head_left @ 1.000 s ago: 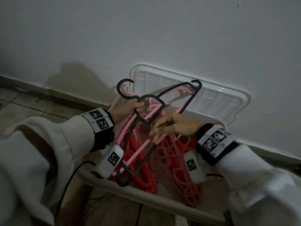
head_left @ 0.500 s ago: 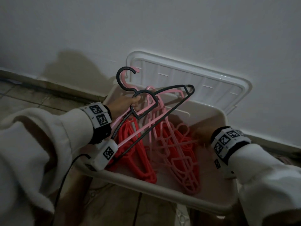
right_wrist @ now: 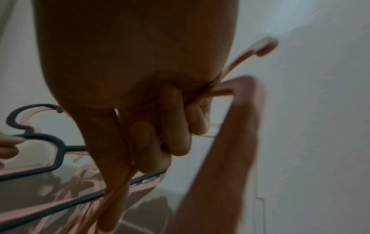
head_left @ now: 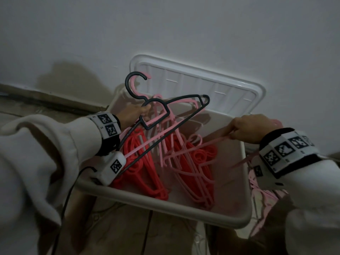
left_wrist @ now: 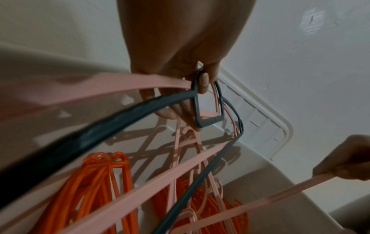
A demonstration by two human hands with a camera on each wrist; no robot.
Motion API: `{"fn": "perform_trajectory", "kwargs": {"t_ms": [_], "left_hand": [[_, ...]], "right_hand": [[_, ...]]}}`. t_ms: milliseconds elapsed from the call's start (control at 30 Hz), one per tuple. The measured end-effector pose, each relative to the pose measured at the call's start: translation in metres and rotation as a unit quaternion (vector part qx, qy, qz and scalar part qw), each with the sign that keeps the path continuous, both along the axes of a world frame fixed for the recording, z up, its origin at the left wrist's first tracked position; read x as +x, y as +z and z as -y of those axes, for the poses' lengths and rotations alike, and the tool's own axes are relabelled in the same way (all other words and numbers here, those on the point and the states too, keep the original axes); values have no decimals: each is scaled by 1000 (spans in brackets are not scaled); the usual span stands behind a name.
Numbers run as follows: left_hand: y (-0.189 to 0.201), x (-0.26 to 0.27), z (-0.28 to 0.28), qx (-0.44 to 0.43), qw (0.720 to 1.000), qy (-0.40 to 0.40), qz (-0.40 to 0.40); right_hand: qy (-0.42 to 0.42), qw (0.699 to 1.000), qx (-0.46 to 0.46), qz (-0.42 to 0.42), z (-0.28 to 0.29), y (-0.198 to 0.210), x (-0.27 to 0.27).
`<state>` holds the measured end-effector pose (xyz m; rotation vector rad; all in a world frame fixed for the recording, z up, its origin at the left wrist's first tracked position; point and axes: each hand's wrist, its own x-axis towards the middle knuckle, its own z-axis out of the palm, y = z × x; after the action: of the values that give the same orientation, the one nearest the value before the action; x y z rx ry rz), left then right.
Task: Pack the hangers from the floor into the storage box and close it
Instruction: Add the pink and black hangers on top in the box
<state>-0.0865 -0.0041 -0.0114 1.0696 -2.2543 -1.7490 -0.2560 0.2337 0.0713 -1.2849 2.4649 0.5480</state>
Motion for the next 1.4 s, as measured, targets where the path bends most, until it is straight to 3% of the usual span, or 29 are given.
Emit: {"fn": "perform_trajectory", "kwargs": {"t_ms": [267,400,533,633,733,900,1033,1200,1267,1400], "left_hand": [[-2,-11,-10,-32,999,1,-9],[-1,-11,-8,-3,999,32,-25],[-3,-6,7,30,997,59,-33],[-1,-1,12,45,996,59,-39],[2,-1,7,60,997,18,-41],[6,-3,1,136,986,-16,-90],[6,1,4,140,984,-55,-93],[9,4,9,129,988,-6,-82],[9,5,9,169,980,-6,-103],[19,4,-6,242,952,-73,-173]], "right_hand": [[-27,999,-45,-3,-28,34,-6],[-62,992,-109,33,-42,46,-18],[-115,963,-228,88,-61,50,-38],[-140,920,-316,186,-66,46,-45],[-105,914,-315,234,-62,39,-41],[8,946,-294,134,-46,22,-35],[109,921,-371,54,-27,15,-20],[101,897,-426,56,-37,33,-27],[93,888,-446,55,-34,30,-26],[59,883,-452,113,-8,-5,-13]]}}
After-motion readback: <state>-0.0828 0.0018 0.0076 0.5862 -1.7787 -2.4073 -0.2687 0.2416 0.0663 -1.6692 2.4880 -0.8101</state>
